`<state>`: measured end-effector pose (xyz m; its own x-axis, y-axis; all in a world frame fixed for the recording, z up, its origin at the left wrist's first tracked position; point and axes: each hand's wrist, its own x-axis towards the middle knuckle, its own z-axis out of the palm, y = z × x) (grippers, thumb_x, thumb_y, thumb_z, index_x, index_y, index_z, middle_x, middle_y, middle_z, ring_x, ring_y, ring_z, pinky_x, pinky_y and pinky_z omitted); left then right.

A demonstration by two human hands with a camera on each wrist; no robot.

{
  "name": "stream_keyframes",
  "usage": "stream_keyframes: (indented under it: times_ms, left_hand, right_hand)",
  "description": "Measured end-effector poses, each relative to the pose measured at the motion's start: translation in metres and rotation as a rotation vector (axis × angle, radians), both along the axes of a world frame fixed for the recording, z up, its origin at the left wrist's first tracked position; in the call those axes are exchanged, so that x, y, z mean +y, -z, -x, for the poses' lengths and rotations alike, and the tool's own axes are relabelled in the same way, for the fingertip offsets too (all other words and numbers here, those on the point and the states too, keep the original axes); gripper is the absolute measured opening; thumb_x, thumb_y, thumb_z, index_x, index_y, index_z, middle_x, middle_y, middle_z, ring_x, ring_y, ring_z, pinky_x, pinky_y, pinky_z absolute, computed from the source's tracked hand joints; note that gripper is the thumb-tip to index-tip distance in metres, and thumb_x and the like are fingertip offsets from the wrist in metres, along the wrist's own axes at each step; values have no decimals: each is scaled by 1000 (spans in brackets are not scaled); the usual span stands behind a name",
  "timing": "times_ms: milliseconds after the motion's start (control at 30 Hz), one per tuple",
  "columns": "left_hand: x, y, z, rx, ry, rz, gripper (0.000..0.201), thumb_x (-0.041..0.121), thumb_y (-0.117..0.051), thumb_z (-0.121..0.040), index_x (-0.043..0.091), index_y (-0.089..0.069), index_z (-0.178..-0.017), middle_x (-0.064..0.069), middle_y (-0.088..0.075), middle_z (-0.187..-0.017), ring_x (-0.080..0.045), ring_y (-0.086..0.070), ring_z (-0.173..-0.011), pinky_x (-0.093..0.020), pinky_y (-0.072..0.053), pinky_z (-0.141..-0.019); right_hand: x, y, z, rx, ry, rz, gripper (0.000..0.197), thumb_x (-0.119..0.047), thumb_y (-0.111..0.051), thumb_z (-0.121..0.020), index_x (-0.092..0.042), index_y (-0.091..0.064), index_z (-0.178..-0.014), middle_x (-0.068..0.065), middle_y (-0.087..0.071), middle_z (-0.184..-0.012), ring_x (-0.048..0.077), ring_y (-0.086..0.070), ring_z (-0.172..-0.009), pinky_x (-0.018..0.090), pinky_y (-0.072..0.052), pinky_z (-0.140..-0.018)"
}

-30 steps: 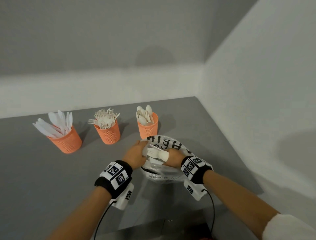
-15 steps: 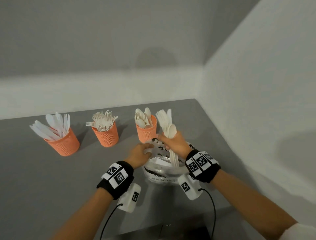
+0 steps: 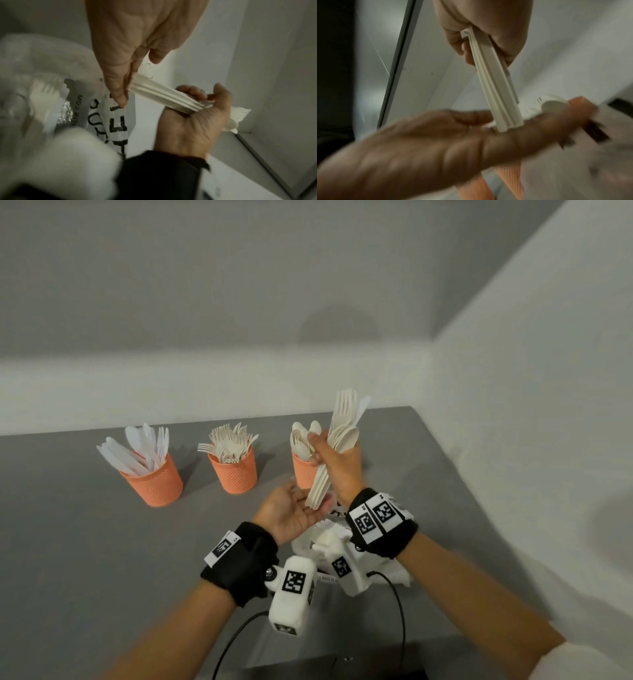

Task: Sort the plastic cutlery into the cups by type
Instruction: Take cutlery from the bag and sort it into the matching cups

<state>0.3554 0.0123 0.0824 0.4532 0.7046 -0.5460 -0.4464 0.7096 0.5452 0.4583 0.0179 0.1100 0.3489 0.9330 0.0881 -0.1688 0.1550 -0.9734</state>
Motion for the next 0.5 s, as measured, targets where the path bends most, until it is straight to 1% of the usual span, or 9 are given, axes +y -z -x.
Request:
stream_keyframes:
  times_ms: [33,100,133,167,267,367,400,433,500]
  left_hand:
    - [1,-2,-2,-35,-4,-2,53,37,-26,-100,-8,-52,-114,-20,-61,-101,-28,-59,-93,-37,-59,-70]
    - [0,-6,-5,-62,16,-40,53,38,-23,-100,-3,-56,-103,-13,-68,-83,-25,-59,-90,-39,-53,-83]
    - [-1,-7,-5,-66,37,-57,51,37,-23,-99,-1,-57,-98,-10,-68,-74,-25,-59,-89,-40,-48,-89]
    - [-2,-8,-5,-38,75,-85,48,37,-25,-98,2,-56,-93,-7,-65,-69,-24,-58,-86,-40,-45,-90]
    - [0,-9,1,225,202,-298,36,39,-35,-93,11,-54,-82,-1,-53,-72,-15,-51,-74,-31,-45,-77]
    - [5,-20,5,316,239,-559,25,34,-47,-92,10,-56,-90,-1,-55,-70,-13,-53,-65,-26,-46,-68]
    - [6,-25,6,325,257,-624,24,30,-50,-91,8,-58,-95,-3,-58,-72,-14,-56,-64,-25,-48,-66]
    - [9,-28,7,338,256,-665,25,26,-53,-90,5,-60,-102,-5,-62,-77,-13,-60,-67,-23,-50,-65]
    - [13,-30,9,338,219,-689,27,19,-57,-87,2,-62,-108,-8,-66,-88,-13,-65,-80,-19,-53,-69]
  right_hand:
    - [-2,5,5,-11,4,22,23,-9,-66,-83,-14,-53,-65,-1,-51,-51,11,-51,-48,25,-50,-60]
    - [-4,16,11,-10,19,72,12,-9,-68,-81,-11,-57,-80,-5,-54,-50,7,-53,-44,24,-50,-54]
    - [-3,21,12,4,28,93,12,-10,-68,-82,-10,-57,-86,-8,-54,-49,5,-51,-42,23,-49,-51]
    - [-2,24,12,19,33,111,13,-12,-67,-83,-10,-56,-89,-11,-53,-47,3,-50,-41,22,-46,-47]
    - [-1,25,7,32,-11,181,13,-17,-62,-88,-10,-53,-81,-12,-47,-36,1,-43,-33,16,-37,-38]
    - [-6,25,5,57,-229,248,8,-13,-46,-94,-7,-49,-97,-11,-37,-34,2,-35,-28,14,-30,-32]
    - [-9,26,5,73,-347,287,11,-12,-41,-95,-7,-50,-92,-11,-33,-33,3,-31,-27,14,-27,-32]
    - [-12,27,6,77,-469,341,22,-11,-38,-95,-7,-50,-77,-10,-31,-32,3,-29,-27,14,-25,-32]
    - [-19,29,8,80,-694,408,45,-11,-37,-93,-18,-45,-50,-9,-29,-32,4,-27,-27,15,-25,-34]
